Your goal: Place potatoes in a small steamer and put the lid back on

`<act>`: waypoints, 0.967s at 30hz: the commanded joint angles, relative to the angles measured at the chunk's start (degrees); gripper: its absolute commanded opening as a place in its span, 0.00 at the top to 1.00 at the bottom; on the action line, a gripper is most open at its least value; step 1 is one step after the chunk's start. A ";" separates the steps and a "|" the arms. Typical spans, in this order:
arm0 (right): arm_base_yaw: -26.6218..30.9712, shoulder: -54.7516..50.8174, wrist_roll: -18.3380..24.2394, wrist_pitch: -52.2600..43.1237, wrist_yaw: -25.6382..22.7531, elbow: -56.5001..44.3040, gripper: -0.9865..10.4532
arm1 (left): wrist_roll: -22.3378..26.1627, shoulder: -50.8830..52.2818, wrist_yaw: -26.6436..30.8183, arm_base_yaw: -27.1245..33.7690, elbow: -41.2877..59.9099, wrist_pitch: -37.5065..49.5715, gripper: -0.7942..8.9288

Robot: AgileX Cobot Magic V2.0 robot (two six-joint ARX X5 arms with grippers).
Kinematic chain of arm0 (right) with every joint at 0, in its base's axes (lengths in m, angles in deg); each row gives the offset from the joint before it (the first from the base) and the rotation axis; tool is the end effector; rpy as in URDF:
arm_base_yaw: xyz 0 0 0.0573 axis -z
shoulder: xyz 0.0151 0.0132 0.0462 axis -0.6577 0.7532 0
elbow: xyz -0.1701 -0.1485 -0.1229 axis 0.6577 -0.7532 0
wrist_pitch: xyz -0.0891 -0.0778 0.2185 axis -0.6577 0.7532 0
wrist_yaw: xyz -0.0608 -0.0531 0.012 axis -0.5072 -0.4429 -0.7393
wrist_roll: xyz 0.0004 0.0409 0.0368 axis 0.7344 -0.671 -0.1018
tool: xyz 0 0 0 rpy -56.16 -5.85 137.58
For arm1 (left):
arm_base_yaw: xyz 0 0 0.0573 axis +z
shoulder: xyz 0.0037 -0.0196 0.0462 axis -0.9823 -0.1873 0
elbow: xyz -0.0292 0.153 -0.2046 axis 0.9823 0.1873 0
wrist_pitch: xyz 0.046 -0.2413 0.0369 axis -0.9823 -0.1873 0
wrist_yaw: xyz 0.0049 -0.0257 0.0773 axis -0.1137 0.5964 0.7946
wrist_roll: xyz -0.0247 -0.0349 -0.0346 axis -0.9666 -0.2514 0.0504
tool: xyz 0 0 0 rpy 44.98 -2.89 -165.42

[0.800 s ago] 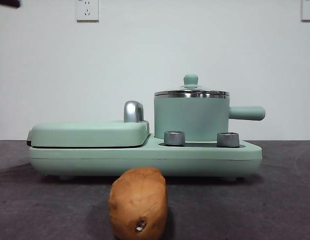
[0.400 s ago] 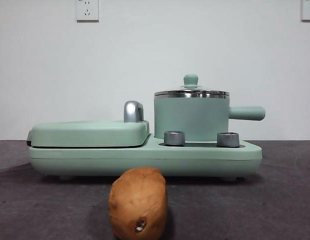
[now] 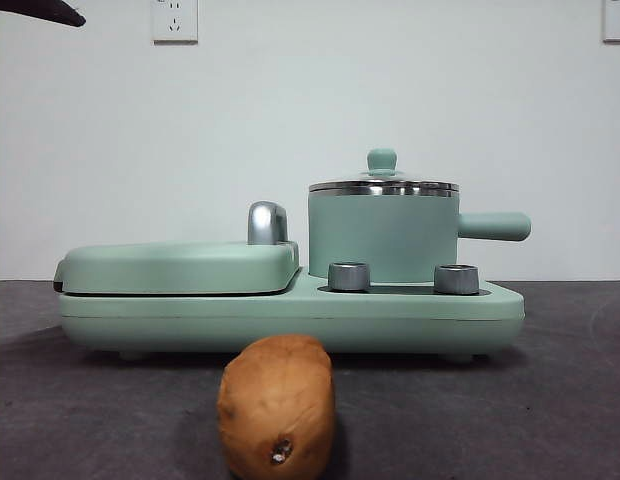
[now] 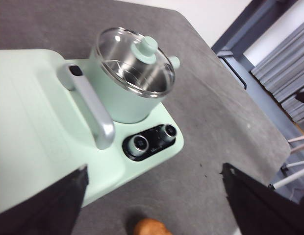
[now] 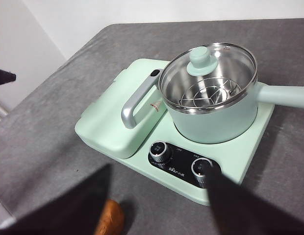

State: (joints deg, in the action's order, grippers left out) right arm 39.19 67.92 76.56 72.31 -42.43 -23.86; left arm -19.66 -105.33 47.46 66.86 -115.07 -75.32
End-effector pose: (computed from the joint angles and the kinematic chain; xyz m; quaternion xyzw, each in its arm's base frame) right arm 0.1248 0.0237 0.3371 0.1143 0.2321 0.3290 0.9082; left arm 0.1726 -0.0572 0.3422 -0.1449 0.2791 -0.3838 0.8682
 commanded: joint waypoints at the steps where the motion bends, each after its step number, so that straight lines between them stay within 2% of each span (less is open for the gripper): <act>1: -0.20 0.22 -0.72 -0.04 0.20 0.92 0.55 | 0.79 -0.90 -0.37 -1.55 -1.33 0.83 0.43; 5: -0.20 0.22 -1.90 0.09 0.39 0.92 0.53 | 0.79 -3.58 -0.35 -4.72 -2.47 1.22 0.36; 9: -0.37 0.22 -2.25 0.09 0.57 0.92 0.52 | 1.03 -8.79 -0.17 -7.91 -5.86 1.22 0.37; 17: -1.99 0.24 -2.99 0.11 0.48 0.92 0.52 | 4.26 -24.61 4.09 -15.30 -20.41 0.28 0.37; 29: -2.60 0.24 -3.28 0.17 0.33 0.92 0.52 | 6.82 -48.43 20.65 -24.35 -45.05 -0.74 0.37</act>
State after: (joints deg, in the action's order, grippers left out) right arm 36.72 67.92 73.87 72.86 -42.12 -23.86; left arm -14.00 -152.10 66.96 43.08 -157.73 -76.11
